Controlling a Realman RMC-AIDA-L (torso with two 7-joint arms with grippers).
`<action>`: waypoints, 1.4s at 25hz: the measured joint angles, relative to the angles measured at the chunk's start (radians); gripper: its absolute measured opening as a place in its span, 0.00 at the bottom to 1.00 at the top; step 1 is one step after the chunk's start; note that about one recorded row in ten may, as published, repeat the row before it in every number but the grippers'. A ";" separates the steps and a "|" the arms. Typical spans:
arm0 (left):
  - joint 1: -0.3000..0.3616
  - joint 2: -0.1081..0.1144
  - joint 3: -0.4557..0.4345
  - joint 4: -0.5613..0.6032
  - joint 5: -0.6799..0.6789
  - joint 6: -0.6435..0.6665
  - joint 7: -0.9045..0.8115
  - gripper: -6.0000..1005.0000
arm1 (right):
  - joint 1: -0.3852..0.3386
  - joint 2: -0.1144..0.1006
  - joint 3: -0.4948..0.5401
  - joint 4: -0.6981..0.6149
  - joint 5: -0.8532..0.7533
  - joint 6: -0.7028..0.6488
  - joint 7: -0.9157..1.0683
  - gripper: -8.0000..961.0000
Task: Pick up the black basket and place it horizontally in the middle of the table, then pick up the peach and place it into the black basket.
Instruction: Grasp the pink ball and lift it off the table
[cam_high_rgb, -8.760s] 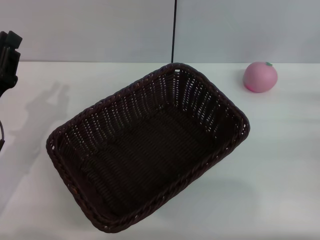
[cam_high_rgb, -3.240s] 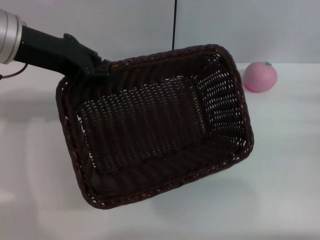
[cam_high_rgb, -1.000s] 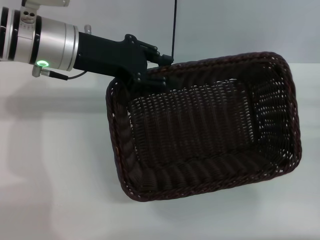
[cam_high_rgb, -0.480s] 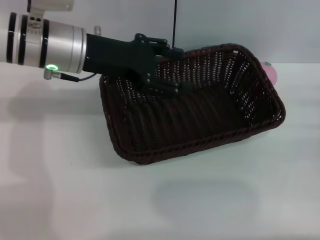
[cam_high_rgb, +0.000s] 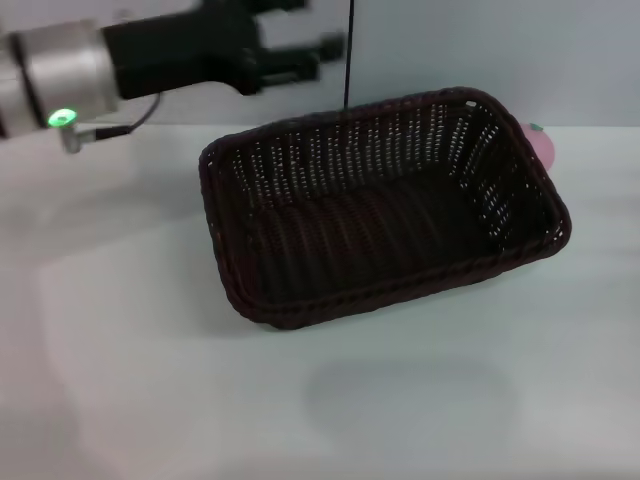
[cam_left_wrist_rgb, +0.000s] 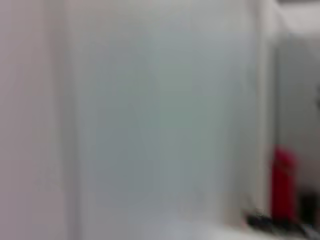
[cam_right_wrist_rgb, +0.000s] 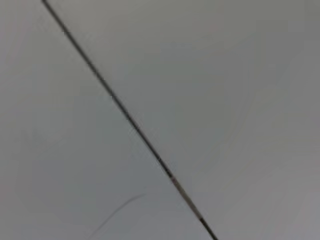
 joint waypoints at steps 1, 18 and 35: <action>0.060 -0.001 -0.001 -0.066 -0.166 -0.044 0.063 0.80 | -0.002 -0.001 -0.023 -0.008 0.000 -0.004 0.000 0.62; 0.230 -0.012 0.004 -0.555 -0.829 -0.076 0.511 0.80 | 0.012 -0.082 -0.382 -0.481 -0.564 -0.066 0.691 0.62; 0.223 -0.011 0.007 -0.629 -0.848 -0.070 0.518 0.79 | 0.386 -0.175 -0.498 -0.687 -1.518 -0.250 1.359 0.62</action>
